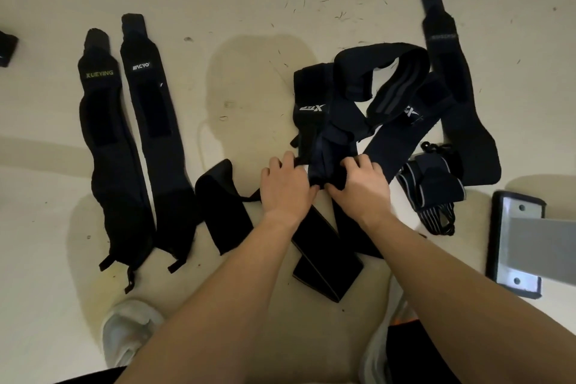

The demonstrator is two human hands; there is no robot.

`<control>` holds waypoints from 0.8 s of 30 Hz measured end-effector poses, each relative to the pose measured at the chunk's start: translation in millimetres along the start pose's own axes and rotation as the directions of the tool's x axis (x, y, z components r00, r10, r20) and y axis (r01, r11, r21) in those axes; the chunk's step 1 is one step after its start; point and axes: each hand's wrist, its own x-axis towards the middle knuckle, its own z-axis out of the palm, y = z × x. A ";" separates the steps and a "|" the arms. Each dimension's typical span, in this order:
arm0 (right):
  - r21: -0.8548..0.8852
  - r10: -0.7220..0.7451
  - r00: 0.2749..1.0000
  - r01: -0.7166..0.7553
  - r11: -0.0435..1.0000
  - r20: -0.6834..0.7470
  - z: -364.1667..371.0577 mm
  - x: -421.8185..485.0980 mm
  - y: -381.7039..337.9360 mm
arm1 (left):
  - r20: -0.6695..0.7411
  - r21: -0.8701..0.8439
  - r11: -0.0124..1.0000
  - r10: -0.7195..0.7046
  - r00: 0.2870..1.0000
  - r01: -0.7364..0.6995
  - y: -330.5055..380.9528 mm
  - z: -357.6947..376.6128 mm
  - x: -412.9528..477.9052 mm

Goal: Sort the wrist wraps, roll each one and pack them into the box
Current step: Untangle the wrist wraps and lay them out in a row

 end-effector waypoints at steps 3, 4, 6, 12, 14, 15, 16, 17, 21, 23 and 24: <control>0.003 -0.055 0.998 0.055 0.998 -0.024 1.2 -4.5 3.6 | 0.000 -0.075 0.995 -0.070 0.998 0.070 8.9 5.1 4.8; -0.005 -0.066 0.998 0.066 0.998 -0.008 1.2 -5.8 5.1 | 0.025 -0.122 0.986 -0.107 0.994 0.109 11.1 5.4 7.1; -0.024 -0.077 0.997 0.078 0.997 0.028 0.2 -7.9 7.4 | 0.077 -0.204 0.963 -0.163 0.984 0.175 14.2 5.9 9.8; -0.235 -0.149 0.984 0.169 0.957 0.100 -0.4 -7.1 4.0 | 0.059 -0.439 0.874 -0.205 0.977 0.210 8.5 1.2 8.5; -0.290 -0.157 0.982 0.182 0.940 0.106 -2.4 -3.7 1.5 | 0.065 -0.589 0.771 -0.254 0.965 0.242 2.1 -13.6 11.9; -0.298 -0.151 0.980 0.184 0.937 0.129 -4.7 -0.5 -0.1 | 0.077 -0.639 0.725 -0.275 0.958 0.259 -1.9 -23.3 14.5; -0.283 -0.130 0.976 0.175 0.943 0.172 -8.1 2.6 -2.0 | 0.087 -0.667 0.695 -0.284 0.955 0.268 -5.6 -33.7 17.0; -0.251 -0.101 0.970 0.156 0.955 0.220 -10.4 5.3 -3.1 | 0.086 -0.684 0.681 -0.282 0.956 0.262 -8.9 -44.4 18.9; -0.166 -0.038 0.964 0.084 0.983 0.264 -19.4 10.3 -5.9 | 0.071 -0.706 0.676 -0.230 0.971 0.212 -14.4 -81.9 14.4; -0.171 -0.037 0.962 0.086 0.981 0.271 -24.3 12.8 -9.7 | 0.072 -0.688 0.701 -0.191 0.979 0.188 -14.9 -93.3 10.1; -0.184 -0.039 0.960 0.093 0.978 0.277 -27.5 14.5 -13.2 | 0.071 -0.684 0.708 -0.173 0.982 0.174 -15.2 -97.9 8.1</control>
